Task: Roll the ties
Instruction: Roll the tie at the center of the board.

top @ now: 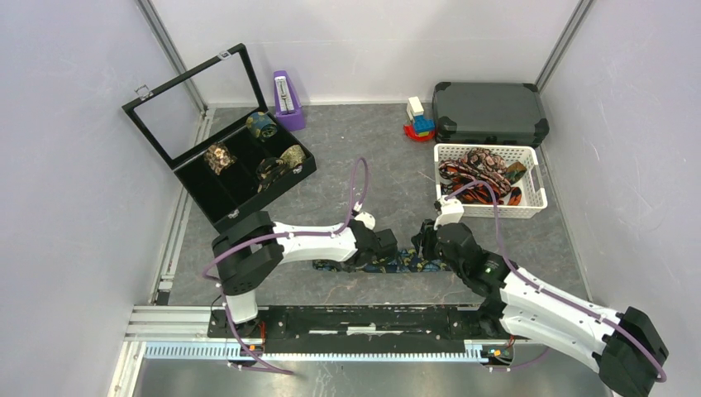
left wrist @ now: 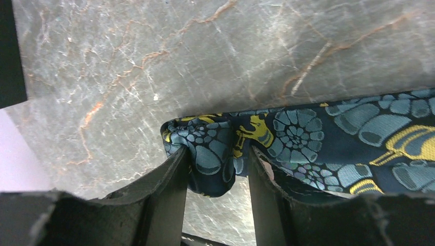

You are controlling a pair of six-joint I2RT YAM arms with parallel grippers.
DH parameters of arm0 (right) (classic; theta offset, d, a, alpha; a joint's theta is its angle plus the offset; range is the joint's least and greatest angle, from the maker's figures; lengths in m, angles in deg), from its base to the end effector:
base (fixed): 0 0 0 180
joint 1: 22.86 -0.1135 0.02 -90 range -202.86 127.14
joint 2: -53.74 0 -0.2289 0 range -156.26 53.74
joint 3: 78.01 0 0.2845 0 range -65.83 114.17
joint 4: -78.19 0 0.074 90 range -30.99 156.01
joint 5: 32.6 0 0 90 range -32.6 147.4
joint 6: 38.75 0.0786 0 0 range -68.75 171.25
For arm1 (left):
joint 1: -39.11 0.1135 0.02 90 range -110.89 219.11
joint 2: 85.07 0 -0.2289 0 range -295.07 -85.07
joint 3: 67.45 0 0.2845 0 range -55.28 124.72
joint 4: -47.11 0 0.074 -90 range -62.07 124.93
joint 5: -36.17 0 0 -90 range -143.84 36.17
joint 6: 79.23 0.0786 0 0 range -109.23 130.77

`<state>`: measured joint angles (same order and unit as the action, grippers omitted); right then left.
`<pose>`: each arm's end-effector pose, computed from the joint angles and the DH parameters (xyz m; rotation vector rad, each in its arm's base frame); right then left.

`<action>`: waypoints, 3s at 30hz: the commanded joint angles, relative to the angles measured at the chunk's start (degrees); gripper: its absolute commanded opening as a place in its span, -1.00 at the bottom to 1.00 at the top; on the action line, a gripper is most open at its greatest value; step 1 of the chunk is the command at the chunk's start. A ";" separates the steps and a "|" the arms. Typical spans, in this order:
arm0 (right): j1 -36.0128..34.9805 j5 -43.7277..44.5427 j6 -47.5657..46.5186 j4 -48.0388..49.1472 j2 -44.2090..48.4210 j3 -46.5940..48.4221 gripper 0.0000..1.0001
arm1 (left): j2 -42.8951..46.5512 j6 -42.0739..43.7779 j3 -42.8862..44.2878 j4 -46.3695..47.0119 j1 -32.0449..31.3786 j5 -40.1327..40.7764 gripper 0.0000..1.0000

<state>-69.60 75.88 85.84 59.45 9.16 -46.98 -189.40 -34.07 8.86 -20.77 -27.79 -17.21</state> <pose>0.1957 0.1716 0.1282 -0.0356 2.1429 0.5030 0.1662 -0.2702 0.0653 0.5421 2.5487 0.5949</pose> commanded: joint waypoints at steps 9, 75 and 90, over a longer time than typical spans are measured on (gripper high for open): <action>0.07 -2.25 -0.65 4.86 -4.71 4.25 -0.21 | 5.28 0.58 3.24 4.51 -0.57 -5.16 0.14; -17.81 -11.01 1.02 17.64 -48.54 29.48 -0.49 | 57.57 2.06 -29.48 16.76 16.88 -14.02 0.42; -17.55 -9.93 0.64 17.82 -47.69 26.29 -0.53 | 56.81 3.57 -32.08 23.92 16.88 -18.36 0.43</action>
<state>-87.24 64.34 87.32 76.19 -40.28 -19.59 -132.33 -33.06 -22.09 -1.73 -11.11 -33.52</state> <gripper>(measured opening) 0.238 0.710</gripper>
